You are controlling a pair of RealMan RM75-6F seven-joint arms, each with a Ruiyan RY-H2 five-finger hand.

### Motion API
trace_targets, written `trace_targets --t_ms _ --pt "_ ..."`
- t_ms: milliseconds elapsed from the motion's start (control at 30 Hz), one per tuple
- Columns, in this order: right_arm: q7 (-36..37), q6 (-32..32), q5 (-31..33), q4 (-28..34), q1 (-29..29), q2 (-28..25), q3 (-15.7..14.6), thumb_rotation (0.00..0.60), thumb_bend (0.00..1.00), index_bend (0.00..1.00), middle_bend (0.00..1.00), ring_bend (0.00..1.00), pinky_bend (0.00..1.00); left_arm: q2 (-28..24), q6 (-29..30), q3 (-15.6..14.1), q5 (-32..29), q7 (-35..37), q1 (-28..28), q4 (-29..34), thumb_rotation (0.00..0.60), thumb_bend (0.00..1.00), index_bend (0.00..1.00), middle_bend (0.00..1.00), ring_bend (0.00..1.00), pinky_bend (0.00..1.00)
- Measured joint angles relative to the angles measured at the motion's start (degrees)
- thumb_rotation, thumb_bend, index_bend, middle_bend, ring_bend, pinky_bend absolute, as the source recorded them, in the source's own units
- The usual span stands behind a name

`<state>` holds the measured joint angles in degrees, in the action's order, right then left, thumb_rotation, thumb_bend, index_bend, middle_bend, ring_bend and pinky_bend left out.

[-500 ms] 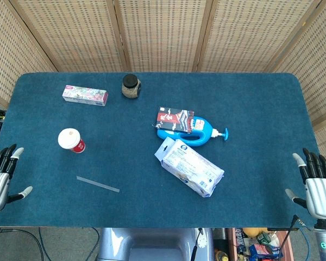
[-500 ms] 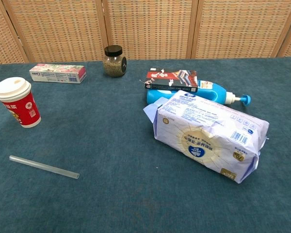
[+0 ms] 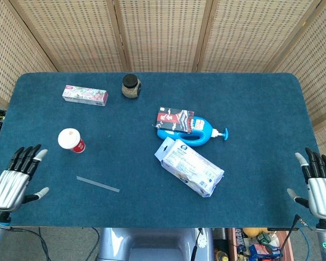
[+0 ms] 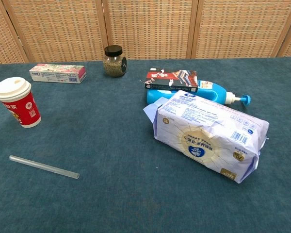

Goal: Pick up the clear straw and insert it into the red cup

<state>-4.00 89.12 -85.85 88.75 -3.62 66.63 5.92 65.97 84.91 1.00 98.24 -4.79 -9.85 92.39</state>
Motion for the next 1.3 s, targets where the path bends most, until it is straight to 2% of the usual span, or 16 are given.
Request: trace_targets --t_ms 67,167,300,367,600,733,900,1100,1300 --pt "0.0 -0.34 0.44 0.01 -0.1 0.0 0.16 0.6 0.0 0.0 0.0 0.0 0.0 -0.1 -2.09 -0.13 2.65 -0.28 -2.22 0.84 0.6 0.01 0.03 0.0 0.0 0.0" --pt "0.04 -0.8 1.16 -0.1 -0.23 0.0 0.42 0.6 0.0 0.0 0.0 0.0 0.0 -0.18 -7.28 -0.04 4.24 -0.85 -6.08 2.66 0.6 0.01 0.16 0.0 0.0 0.0" --pt "0.17 -1.41 1.92 -0.44 -0.36 0.07 0.64 0.6 0.0 0.0 0.0 0.0 0.0 0.49 -16.06 0.58 3.79 -1.08 -11.87 4.63 0.6 0.1 0.28 0.0 0.0 0.0" --pt "0.26 -1.7 2.18 -0.57 -0.4 0.08 0.66 0.6 0.0 0.0 0.0 0.0 0.0 1.09 -19.16 0.92 3.09 -1.18 -13.95 5.03 0.6 0.16 0.32 0.0 0.0 0.0" --pt "1.62 -3.3 3.45 -1.12 -0.72 -0.19 0.84 0.6 0.0 0.0 0.0 0.0 0.0 7.3 -28.4 2.55 -4.24 -6.23 -19.06 4.24 0.6 0.21 0.37 0.0 0.0 0.0" --pt "2.28 -3.81 3.49 -1.08 -0.85 -0.46 0.75 0.6 0.0 0.0 0.0 0.0 0.0 11.04 -30.99 2.85 -8.88 -10.27 -20.35 3.27 0.6 0.26 0.42 0.0 0.0 0.0" --pt "2.81 -4.53 3.77 -1.12 -1.04 -0.71 0.68 0.6 0.0 0.0 0.0 0.0 0.0 14.25 -32.28 2.46 -12.46 -13.03 -21.22 1.46 0.6 0.3 0.42 0.0 0.0 0.0" --pt "2.98 -4.98 3.89 -0.97 -1.19 -0.84 0.58 0.6 0.0 0.0 0.0 0.0 0.0 15.42 -32.59 1.49 -14.09 -14.13 -21.68 0.52 0.6 0.3 0.47 0.0 0.0 0.0" --pt "2.8 -5.27 3.98 -0.86 -1.28 -0.86 0.44 0.6 0.0 0.0 0.0 0.0 0.0 16.14 -32.73 0.87 -15.67 -15.07 -22.07 -0.08 0.6 0.3 0.47 0.0 0.0 0.0"
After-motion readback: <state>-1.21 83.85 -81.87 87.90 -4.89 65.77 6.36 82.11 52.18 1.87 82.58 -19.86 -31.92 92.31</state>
